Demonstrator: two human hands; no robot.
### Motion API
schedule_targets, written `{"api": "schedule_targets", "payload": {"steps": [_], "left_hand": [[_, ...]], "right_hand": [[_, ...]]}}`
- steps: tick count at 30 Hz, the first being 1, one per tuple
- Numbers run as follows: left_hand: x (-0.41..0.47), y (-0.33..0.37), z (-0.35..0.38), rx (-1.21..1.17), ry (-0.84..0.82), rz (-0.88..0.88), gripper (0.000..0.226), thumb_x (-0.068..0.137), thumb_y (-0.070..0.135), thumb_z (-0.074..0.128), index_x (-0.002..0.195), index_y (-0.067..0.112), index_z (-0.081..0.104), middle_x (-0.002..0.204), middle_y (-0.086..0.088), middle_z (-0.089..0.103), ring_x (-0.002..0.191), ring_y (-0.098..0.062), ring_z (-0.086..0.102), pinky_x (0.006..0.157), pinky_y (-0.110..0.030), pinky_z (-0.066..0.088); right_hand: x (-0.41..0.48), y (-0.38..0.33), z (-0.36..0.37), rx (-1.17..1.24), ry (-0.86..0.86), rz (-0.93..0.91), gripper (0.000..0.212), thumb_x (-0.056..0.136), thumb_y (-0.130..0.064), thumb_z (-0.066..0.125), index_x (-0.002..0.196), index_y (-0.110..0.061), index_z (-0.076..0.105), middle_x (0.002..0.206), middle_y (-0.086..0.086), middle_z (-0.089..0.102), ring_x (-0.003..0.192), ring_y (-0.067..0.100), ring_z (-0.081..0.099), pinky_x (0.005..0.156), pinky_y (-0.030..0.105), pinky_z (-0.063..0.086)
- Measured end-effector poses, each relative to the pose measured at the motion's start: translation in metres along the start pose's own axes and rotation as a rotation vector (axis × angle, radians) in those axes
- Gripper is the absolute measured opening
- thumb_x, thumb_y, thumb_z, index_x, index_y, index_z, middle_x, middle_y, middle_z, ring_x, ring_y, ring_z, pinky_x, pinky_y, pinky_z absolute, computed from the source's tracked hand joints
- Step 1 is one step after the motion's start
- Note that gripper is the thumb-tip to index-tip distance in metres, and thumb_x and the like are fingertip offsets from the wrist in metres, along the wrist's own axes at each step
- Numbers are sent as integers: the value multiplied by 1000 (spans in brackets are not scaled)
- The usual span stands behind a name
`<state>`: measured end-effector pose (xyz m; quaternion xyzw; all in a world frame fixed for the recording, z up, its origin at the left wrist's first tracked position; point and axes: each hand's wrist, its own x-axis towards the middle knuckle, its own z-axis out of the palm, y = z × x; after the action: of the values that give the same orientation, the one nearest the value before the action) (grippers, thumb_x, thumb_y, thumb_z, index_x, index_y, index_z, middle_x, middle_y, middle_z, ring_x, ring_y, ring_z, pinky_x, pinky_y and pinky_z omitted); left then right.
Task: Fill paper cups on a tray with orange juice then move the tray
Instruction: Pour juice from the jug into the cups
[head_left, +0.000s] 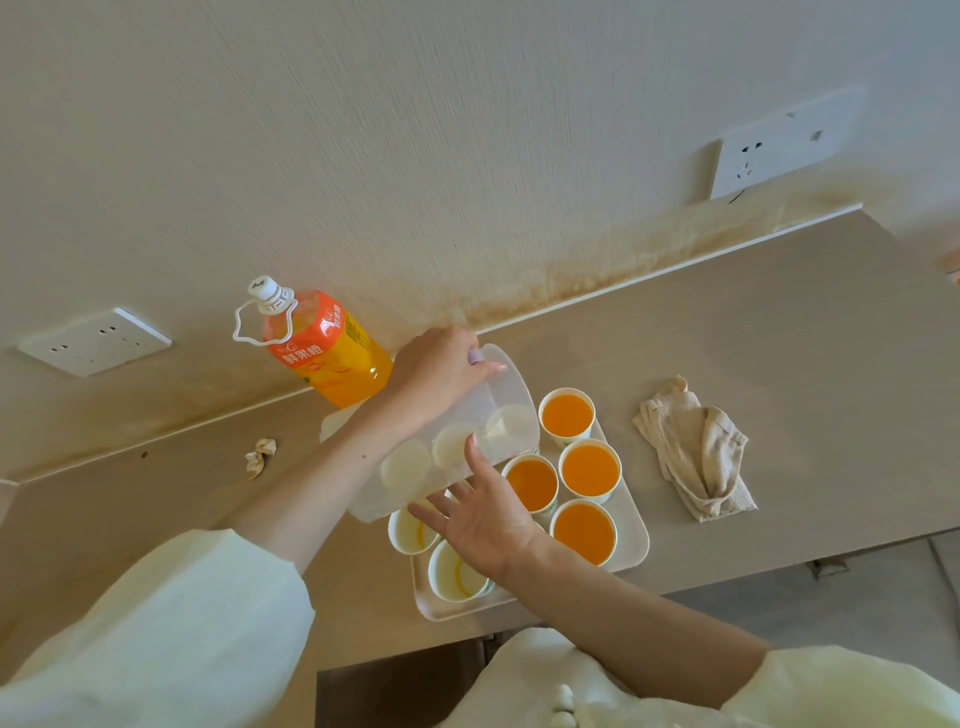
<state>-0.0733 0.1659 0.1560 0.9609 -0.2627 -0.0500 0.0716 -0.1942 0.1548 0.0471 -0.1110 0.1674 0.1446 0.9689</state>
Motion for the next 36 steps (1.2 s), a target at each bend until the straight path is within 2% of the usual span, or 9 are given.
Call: {"api": "schedule_targets", "payload": {"steps": [5,13,18,24,27,29,31,33,36], "left_hand": [[-9,-14,-5,-45,33,-48,45,87,48,62,61,19,38,57,5,41,54,-13,39,48,-29,23],[-39,-52,1,-344,143,-154,45,87,36,66,58,17,37,52,7,35,51,-14,34,53,-32,26],[-58,-69,5,-558,207,-202,46,82,47,63,59,16,39,54,6,32,53,-13,30,55,-32,25],[-65,-81,-6,-690,289,-233,57,72,61,54,62,7,40,54,-2,35,52,-17,36,55,-38,33],[-61,-76,-25,-746,380,-233,43,80,50,57,61,18,35,54,-3,37,50,-18,39,56,-38,37],[-53,-72,-37,-775,451,-208,40,90,36,58,63,16,36,57,-6,40,49,-14,39,58,-34,35],[-42,-71,-46,-819,503,-197,37,94,29,56,66,11,40,59,-3,38,50,-8,36,57,-29,32],[-25,-71,-52,-873,486,-196,33,97,26,51,71,8,46,64,-3,40,52,-4,39,54,-23,33],[4,-78,-41,-935,329,-240,30,101,33,42,84,11,53,83,-6,53,77,-12,49,67,-28,38]], "right_hand": [[0,1,0,-92,11,8,62,80,-47,70,135,-24,53,134,8,60,123,29,57,95,48,51],[-5,1,3,-246,101,65,67,72,-36,76,132,-18,50,130,6,60,119,26,58,83,42,53],[-7,3,-5,-324,99,81,69,72,-32,79,132,-18,48,131,5,59,126,26,51,107,55,38],[-4,-9,11,-481,101,44,80,61,-31,88,131,-24,51,128,1,62,127,22,49,108,56,38],[2,-31,28,-585,109,-41,75,68,-29,85,133,-19,47,125,2,64,118,21,58,101,52,45],[5,-53,47,-686,122,-132,83,64,-33,84,135,-19,44,127,-1,62,117,19,59,102,53,43],[10,-76,64,-775,119,-251,77,71,-25,84,135,-18,43,128,0,61,116,17,60,102,50,45],[19,-99,75,-867,132,-385,72,79,-11,79,138,-15,38,130,4,59,117,18,59,101,46,48],[35,-129,80,-1094,217,-525,87,77,-12,80,145,-14,27,137,2,48,122,18,50,100,37,45]]}}
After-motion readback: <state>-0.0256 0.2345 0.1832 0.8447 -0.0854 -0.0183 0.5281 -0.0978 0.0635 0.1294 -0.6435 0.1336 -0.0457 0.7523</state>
